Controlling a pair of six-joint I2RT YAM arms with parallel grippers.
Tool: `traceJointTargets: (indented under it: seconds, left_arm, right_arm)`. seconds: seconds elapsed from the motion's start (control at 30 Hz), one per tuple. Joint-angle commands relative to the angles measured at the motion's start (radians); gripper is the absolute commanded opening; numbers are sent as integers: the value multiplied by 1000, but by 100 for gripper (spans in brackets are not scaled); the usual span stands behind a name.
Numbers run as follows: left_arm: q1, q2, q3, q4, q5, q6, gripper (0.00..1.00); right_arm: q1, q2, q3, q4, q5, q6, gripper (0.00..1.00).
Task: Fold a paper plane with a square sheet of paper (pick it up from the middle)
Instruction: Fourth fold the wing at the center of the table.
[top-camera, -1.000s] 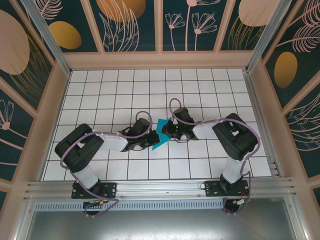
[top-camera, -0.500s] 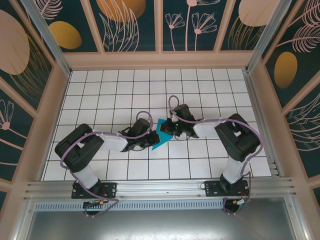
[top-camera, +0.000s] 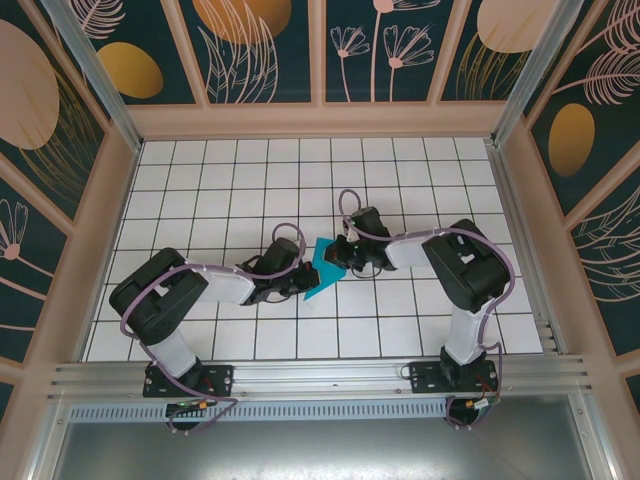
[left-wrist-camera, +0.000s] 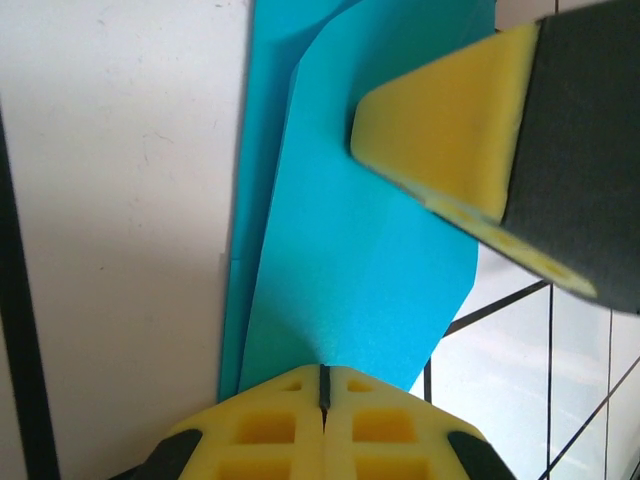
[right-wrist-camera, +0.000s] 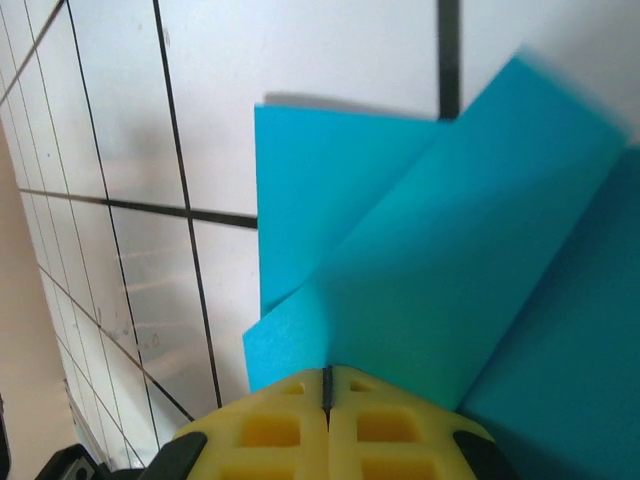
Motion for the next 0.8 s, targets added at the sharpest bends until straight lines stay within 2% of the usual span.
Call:
traceJointTargets:
  seconds: [0.0, 0.43, 0.6, 0.77]
  left_arm:
    - [-2, 51, -77, -223, -69, 28, 0]
    - [-2, 52, -76, -218, -57, 34, 0]
    - [-2, 55, -72, -211, -47, 33, 0]
    - [-2, 57, -69, -207, -42, 30, 0]
  right_arm:
    - [-76, 34, 25, -21, 72, -41, 6]
    - [-205, 88, 142, -95, 37, -111, 7]
    - [-212, 48, 178, -117, 3, -129, 7]
    - [-171, -65, 122, -78, -30, -111, 8]
